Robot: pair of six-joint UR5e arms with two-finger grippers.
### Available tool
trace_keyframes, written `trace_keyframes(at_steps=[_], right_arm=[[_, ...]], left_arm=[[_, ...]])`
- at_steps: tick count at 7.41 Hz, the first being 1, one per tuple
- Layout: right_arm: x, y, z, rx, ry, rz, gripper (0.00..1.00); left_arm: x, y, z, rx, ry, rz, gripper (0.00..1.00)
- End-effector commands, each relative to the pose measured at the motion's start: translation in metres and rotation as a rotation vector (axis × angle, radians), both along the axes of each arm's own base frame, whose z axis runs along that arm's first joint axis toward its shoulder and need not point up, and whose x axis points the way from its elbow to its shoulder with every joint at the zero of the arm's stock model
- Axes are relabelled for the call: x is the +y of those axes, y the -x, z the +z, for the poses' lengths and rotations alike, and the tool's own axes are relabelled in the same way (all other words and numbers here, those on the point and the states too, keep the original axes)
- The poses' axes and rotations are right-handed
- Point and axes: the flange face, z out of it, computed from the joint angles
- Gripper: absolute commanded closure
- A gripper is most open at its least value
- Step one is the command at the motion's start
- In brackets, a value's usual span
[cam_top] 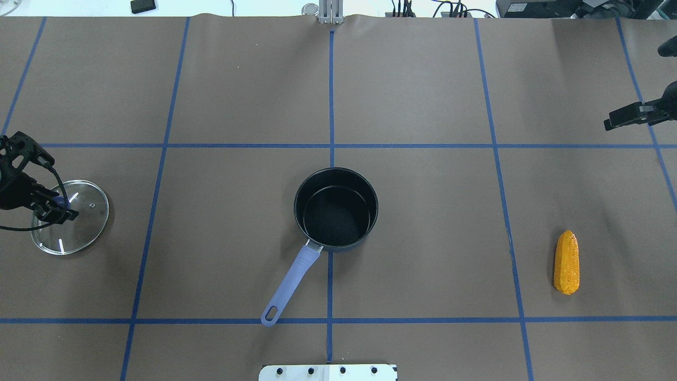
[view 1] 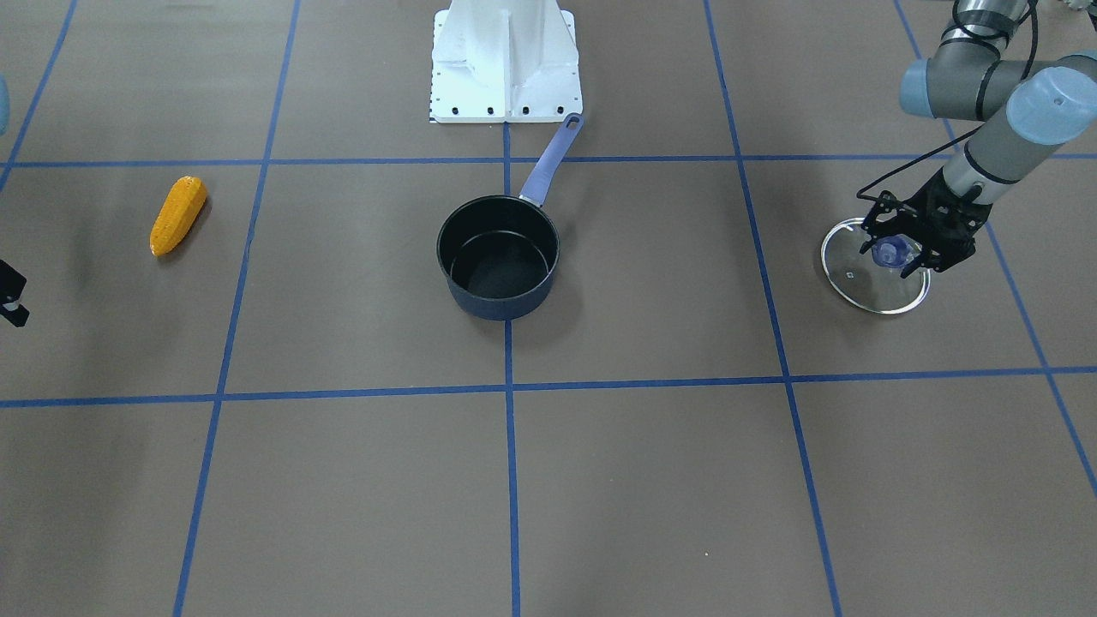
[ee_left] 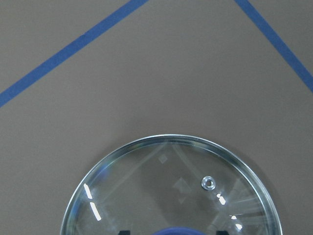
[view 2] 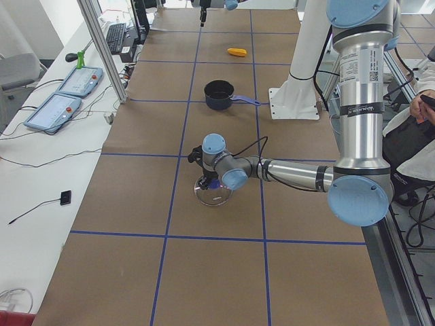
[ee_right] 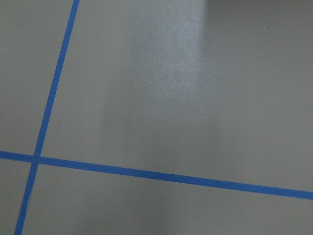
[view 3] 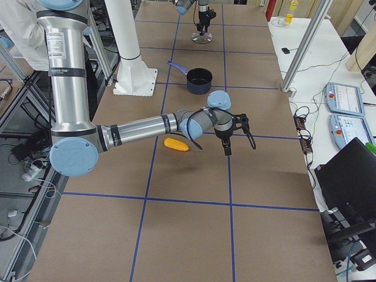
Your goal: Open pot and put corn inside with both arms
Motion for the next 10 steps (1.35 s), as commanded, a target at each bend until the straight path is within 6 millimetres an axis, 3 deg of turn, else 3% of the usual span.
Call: trace_keyframes(at_steps=[1, 2, 3, 4, 5, 6, 7, 8, 9, 10], right_arm=[[0.000, 0.000, 0.000, 0.000, -0.001, -0.001, 0.00], [0.000, 0.000, 0.000, -0.001, 0.000, -0.001, 0.00], [0.001, 0.003, -0.001, -0.005, 0.003, -0.002, 0.00], [0.003, 0.010, -0.004, -0.011, 0.008, -0.007, 0.00], [0.008, 0.021, -0.015, -0.025, 0.008, -0.015, 0.00], [0.015, 0.036, -0.024, -0.041, 0.025, -0.008, 0.00], [0.023, 0.052, -0.035, -0.053, 0.036, -0.010, 0.00], [0.035, 0.070, -0.047, -0.061, 0.047, 0.001, 0.00], [0.059, 0.094, -0.052, -0.040, 0.067, 0.031, 0.00], [0.087, 0.118, -0.052, -0.015, 0.087, 0.057, 0.00]], left_arm=[[-0.004, -0.001, -0.011, 0.021, 0.000, 0.008, 0.02], [-0.022, 0.033, -0.011, 0.028, 0.053, -0.035, 0.01], [-0.044, 0.079, -0.017, 0.025, 0.064, -0.083, 0.01], [-0.060, 0.127, -0.007, -0.028, 0.046, -0.093, 0.01], [-0.073, 0.189, 0.000, -0.078, 0.057, -0.130, 0.01], [-0.072, 0.242, 0.016, -0.112, 0.077, -0.144, 0.01], [-0.064, 0.278, 0.033, -0.145, 0.061, -0.130, 0.01], [-0.057, 0.296, 0.053, -0.159, 0.135, -0.140, 0.01], [-0.048, 0.327, 0.068, -0.134, 0.185, -0.203, 0.01], [-0.046, 0.325, 0.071, -0.094, 0.215, -0.202, 0.01]])
